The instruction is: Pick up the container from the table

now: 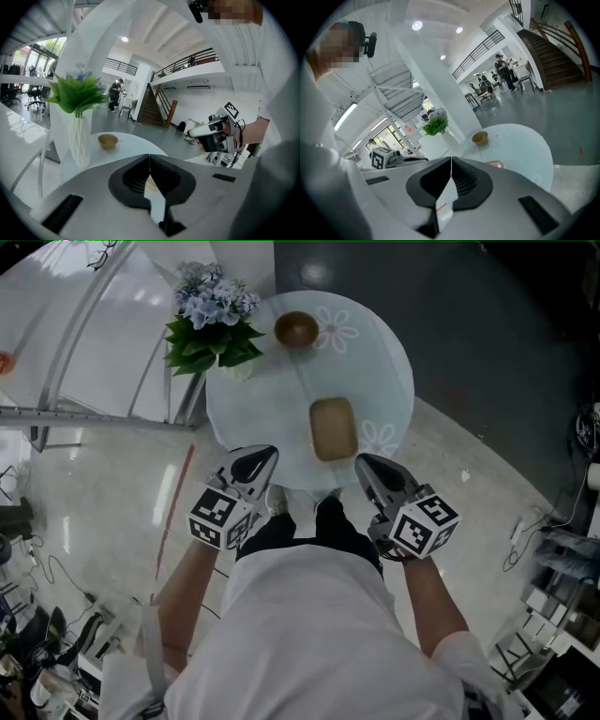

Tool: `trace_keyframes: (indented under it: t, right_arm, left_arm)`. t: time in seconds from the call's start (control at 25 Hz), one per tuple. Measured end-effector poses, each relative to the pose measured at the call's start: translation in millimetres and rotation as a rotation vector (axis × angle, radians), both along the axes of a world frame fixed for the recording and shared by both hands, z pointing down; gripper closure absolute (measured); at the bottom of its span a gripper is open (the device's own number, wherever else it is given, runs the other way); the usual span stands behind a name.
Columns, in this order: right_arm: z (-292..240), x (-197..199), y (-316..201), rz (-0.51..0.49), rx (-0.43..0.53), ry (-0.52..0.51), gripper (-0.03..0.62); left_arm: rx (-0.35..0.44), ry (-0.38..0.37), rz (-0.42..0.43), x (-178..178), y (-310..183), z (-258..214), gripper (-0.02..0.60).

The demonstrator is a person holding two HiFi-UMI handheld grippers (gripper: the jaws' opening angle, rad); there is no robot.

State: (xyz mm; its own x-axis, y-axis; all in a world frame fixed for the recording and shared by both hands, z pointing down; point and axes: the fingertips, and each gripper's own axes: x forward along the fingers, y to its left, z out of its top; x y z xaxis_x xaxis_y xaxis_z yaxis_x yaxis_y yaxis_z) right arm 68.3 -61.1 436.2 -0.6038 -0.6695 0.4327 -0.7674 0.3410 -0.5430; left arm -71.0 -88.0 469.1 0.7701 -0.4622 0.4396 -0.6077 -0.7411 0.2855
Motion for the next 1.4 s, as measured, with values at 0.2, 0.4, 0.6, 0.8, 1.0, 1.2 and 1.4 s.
trace_keyframes:
  t: [0.2, 0.4, 0.6, 0.8, 1.0, 1.2, 1.4]
  right_arm:
    - [11.8, 11.4, -21.1, -0.073, -0.032, -0.012, 0.571]
    - [18.9, 27.8, -40.9, -0.123, -0.047, -0.018, 0.571]
    - [32.7, 41.4, -57.9, -0.158, -0.075, -0.025, 0.571]
    - [47.3, 50.7, -68.0, -0.190, -0.107, -0.033, 0.571]
    - [62.7, 58.7, -75.8, -0.211, -0.136, -0.035, 0.571]
    - [76.7, 64.1, -80.0, -0.231, -0.163, -0.029, 0.571]
    - [92.9, 65.0, -79.7, -0.237, -0.196, -0.027, 0.571]
  left_arm:
    - [-0.056, -0.005, -0.087, 9.7, -15.1, 17.9, 0.560]
    - [-0.083, -0.022, -0.136, 23.9, -27.9, 31.4, 0.560]
    - [-0.125, -0.016, -0.192, 34.3, -43.0, 49.0, 0.560]
    - [-0.181, -0.019, -0.239, 44.4, -52.5, 71.8, 0.558]
    - [-0.221, -0.027, -0.254, 53.4, -57.4, 96.5, 0.558]
    - [-0.260, -0.020, -0.278, 56.4, -62.1, 118.6, 0.557]
    - [-0.298, -0.016, -0.295, 54.9, -63.4, 139.0, 0.536]
